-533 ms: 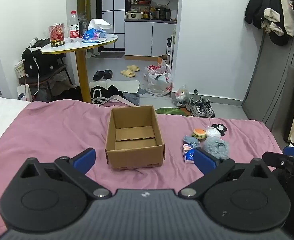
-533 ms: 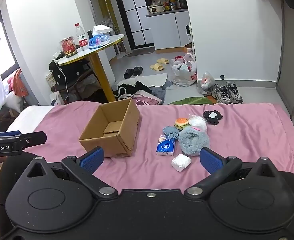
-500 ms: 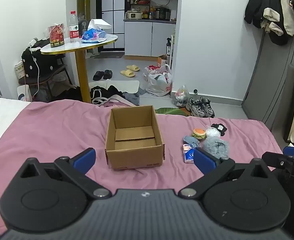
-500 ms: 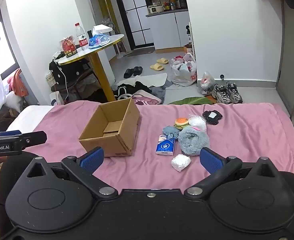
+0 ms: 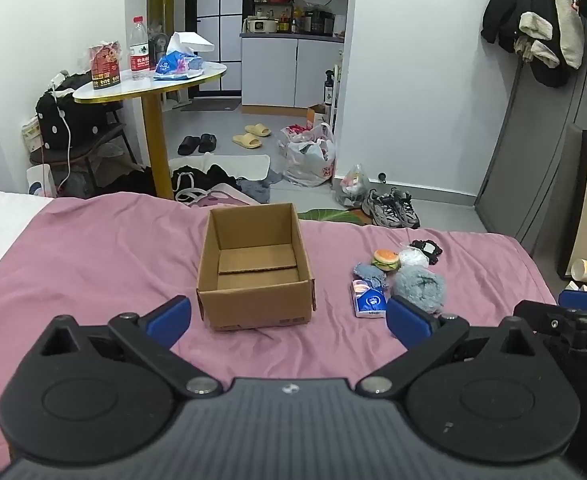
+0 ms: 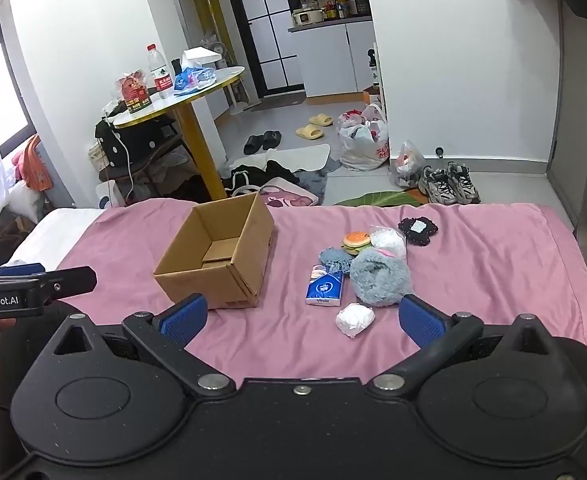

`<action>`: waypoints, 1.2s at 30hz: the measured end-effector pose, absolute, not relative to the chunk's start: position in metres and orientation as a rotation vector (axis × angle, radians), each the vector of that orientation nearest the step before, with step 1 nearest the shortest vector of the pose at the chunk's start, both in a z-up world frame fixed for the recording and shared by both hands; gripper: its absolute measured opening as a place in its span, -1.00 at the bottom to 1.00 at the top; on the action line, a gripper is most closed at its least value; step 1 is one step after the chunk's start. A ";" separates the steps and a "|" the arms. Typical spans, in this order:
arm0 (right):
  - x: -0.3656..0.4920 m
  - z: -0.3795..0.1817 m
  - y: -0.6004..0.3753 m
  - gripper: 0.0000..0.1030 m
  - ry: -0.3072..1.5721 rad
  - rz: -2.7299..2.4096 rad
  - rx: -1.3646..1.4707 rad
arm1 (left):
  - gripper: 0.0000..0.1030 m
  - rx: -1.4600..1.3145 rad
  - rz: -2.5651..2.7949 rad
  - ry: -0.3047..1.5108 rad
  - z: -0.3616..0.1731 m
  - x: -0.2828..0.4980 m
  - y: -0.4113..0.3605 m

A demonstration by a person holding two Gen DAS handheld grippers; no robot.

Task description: Organize soft objects

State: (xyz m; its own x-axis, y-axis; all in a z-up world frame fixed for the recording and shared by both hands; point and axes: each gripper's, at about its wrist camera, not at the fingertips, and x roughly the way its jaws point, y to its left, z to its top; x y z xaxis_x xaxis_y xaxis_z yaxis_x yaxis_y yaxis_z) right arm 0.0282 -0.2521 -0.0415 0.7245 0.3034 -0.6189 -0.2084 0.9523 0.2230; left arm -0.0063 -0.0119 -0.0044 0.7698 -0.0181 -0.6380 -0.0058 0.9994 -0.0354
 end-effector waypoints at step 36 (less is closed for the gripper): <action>0.025 -0.040 -0.251 1.00 0.705 0.306 0.129 | 1.00 -0.033 -0.083 0.729 -0.010 -0.008 -0.018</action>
State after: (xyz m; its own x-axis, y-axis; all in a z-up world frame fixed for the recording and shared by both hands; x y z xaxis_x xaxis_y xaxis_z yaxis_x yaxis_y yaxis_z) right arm 0.0246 -0.2512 -0.0402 0.7191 0.3191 -0.6173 -0.2323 0.9476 0.2192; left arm -0.0083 -0.0177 -0.0099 0.7426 -0.0872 -0.6641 0.0643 0.9962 -0.0589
